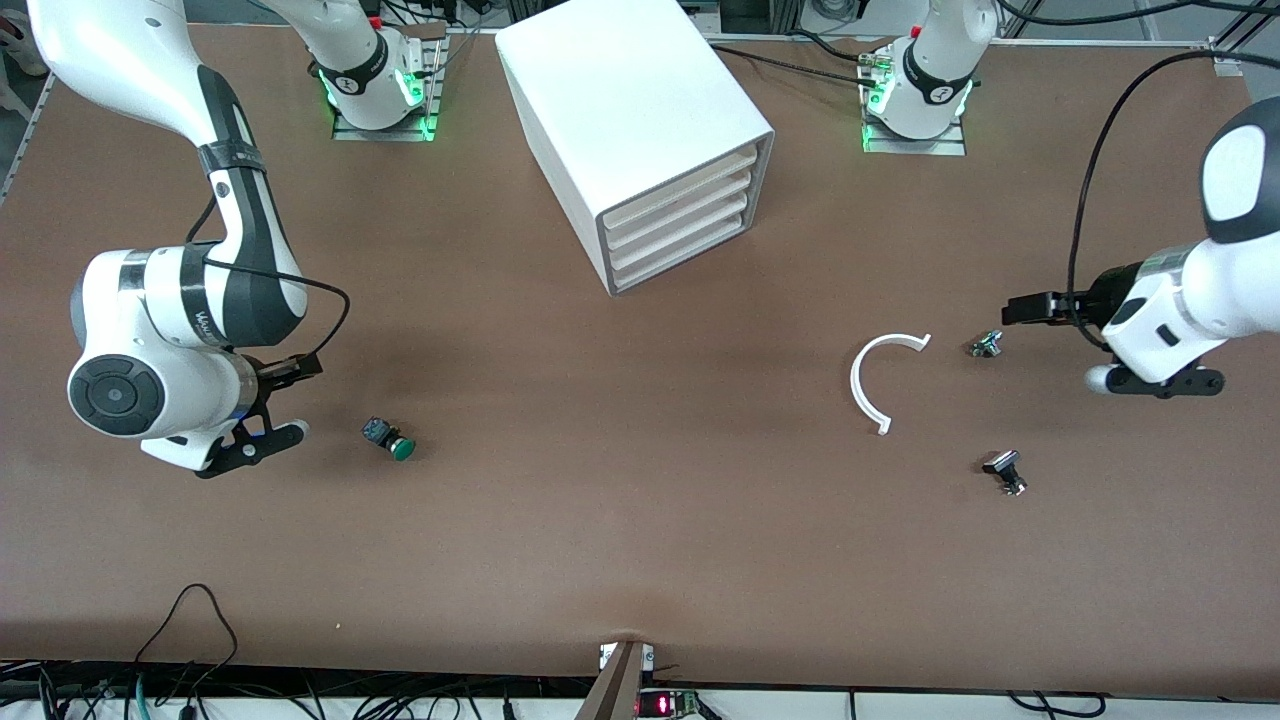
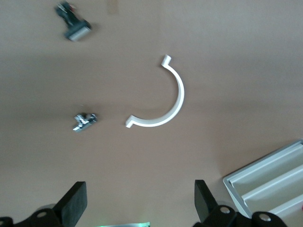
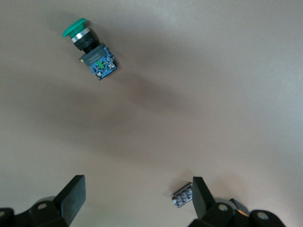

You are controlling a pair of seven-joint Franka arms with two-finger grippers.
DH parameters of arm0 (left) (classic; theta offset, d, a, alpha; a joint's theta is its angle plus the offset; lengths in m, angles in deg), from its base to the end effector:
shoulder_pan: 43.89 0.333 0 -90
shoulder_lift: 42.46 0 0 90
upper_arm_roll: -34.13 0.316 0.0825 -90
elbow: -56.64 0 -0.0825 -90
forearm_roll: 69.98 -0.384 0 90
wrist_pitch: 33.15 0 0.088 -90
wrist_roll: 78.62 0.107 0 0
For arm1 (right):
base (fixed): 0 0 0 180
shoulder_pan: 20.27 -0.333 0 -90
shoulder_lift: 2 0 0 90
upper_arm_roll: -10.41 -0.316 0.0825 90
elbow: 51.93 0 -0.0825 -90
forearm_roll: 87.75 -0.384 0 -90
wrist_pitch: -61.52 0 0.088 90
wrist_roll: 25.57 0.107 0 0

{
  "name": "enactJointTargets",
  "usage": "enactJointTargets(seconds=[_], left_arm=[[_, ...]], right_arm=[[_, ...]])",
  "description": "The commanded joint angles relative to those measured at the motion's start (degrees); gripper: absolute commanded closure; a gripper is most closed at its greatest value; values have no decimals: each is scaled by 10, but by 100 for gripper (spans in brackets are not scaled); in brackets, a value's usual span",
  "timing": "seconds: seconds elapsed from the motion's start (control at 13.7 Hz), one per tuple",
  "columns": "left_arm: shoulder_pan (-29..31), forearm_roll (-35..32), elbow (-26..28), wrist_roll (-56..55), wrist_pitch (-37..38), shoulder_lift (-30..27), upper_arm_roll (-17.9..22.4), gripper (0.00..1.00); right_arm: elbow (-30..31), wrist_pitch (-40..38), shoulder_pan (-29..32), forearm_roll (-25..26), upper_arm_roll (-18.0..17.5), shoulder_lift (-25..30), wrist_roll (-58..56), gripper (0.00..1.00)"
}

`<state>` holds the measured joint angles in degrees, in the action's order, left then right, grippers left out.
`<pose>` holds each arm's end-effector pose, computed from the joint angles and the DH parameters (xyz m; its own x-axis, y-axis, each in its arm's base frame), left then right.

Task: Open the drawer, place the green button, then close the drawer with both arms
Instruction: 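Grasp the drawer front with the left gripper while the right gripper lowers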

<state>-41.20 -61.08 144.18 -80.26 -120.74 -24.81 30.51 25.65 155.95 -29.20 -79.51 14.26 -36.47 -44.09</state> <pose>0.6182 -0.0229 0.4615 0.9521 0.0033 -0.3058 0.0547 -0.9857 0.1595 0.6835 0.0552 0.3527 0.8509 0.3994 -0.3411 0.4454 -0.8929 0.0655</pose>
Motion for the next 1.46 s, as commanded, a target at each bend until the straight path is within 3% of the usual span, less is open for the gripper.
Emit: enactJointTargets(seconds=[0.0, 0.22, 0.44, 0.73, 0.95, 1.17, 1.39], left_arm=[[-5, 61, 42, 14, -20, 16, 0, 0], [-6, 136, 93, 15, -21, 34, 0, 0], [-31, 200, 142, 15, -21, 49, -2, 0], [-57, 252, 185, 86, -23, 72, -35, 0], [-65, 348, 232, 152, -28, 99, -34, 0], [-82, 410, 272, 253, -73, 118, -34, 0], [-108, 455, 288, 355, -123, 140, -34, 0]], right_arm=[[-5, 32, 19, -39, 0, -2, -60, 0], [-5, 45, 47, -141, 1, -8, -78, 0], [-4, 51, 50, -176, 0, -8, -107, 0], [-4, 58, 40, -171, -1, -9, -128, 0], [-1, 93, 38, -168, -1, -13, -130, 0], [0, 100, 39, -167, -1, -32, -136, 0], [8, 137, 37, -171, -1, -64, -212, 0]])
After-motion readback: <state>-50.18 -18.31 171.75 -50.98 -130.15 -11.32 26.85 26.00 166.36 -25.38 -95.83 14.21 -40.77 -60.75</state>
